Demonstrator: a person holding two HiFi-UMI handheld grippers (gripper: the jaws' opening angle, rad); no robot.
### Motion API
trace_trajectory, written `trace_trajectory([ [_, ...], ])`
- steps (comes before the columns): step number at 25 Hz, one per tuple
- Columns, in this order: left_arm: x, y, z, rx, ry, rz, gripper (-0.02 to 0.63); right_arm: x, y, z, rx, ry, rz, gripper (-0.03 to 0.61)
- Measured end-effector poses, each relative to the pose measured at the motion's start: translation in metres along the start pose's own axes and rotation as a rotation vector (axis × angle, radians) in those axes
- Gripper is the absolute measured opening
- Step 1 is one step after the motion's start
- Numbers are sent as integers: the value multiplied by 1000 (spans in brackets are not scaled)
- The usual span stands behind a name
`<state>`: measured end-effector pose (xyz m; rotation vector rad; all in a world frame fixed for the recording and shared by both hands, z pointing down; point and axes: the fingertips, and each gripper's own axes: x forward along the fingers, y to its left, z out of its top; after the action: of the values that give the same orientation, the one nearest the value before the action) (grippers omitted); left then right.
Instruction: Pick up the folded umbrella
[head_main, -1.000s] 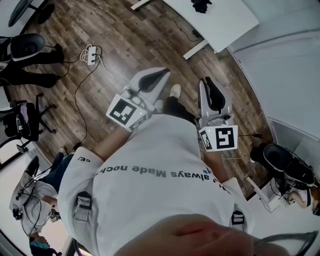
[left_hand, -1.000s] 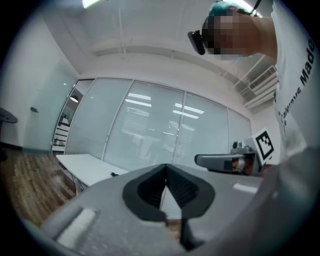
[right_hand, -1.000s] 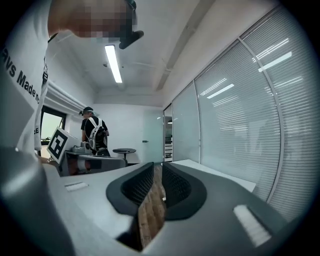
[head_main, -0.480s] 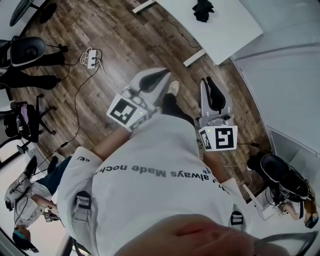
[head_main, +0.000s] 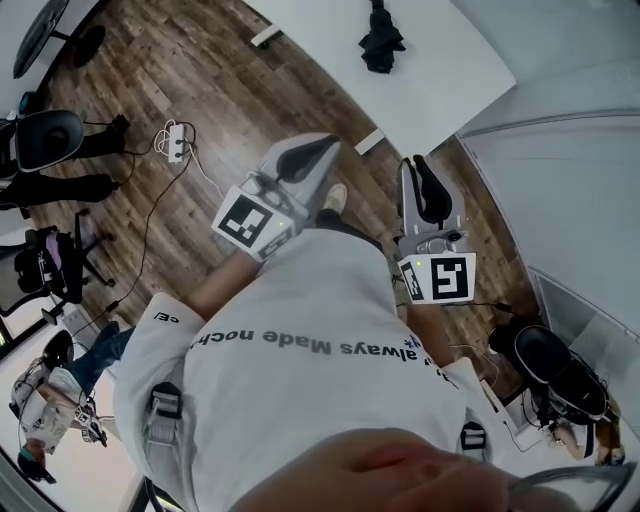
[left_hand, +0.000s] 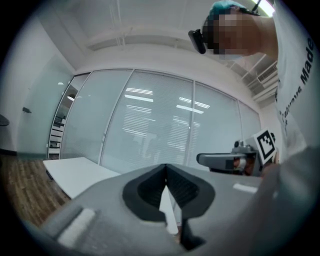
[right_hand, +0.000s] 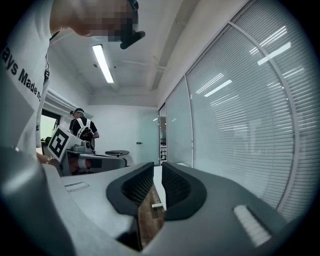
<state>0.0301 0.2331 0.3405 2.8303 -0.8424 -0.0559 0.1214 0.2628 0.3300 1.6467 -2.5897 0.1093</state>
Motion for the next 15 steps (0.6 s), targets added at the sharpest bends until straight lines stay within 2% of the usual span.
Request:
trace_trajectory([
  [7,66,31,3,-9,0,28,0,40,-63,0,-3,12,21,51],
  [15,102,69,1,-31,19,49,0,89,-92,-3,13,26,50,51],
])
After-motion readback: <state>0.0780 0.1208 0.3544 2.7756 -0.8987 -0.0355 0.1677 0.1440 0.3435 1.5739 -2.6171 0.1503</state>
